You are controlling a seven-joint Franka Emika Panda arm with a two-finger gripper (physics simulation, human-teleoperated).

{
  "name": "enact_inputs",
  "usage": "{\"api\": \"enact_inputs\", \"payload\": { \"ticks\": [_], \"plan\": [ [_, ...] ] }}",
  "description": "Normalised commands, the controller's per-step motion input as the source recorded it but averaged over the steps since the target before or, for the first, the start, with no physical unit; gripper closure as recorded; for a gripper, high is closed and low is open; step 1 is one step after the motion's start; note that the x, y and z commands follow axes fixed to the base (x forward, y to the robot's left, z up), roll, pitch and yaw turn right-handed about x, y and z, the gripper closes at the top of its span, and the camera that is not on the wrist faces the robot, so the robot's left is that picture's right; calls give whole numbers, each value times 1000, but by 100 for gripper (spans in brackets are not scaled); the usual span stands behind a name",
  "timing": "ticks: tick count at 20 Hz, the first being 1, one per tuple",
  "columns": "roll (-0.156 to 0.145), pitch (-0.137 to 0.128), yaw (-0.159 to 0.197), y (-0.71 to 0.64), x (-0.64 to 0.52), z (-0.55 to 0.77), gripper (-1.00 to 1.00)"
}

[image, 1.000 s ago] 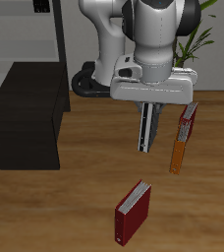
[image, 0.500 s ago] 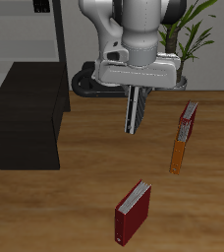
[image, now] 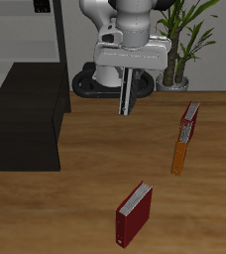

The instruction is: Place the striped book in the top region of the shelf

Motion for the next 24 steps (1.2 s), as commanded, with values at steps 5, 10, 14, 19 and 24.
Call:
{"api": "enact_inputs", "payload": {
  "ticks": [5, 10, 14, 19, 24],
  "plan": [
    [-130, -5, 105, -50, -545, 108, 100],
    [-127, -23, 95, -31, -240, 109, 100],
    [-122, -4, 37, -80, -88, 123, 100],
    [-182, -59, 53, -83, -98, 142, 100],
    [-53, -22, 65, 39, -50, 22, 100]
  ]
}}
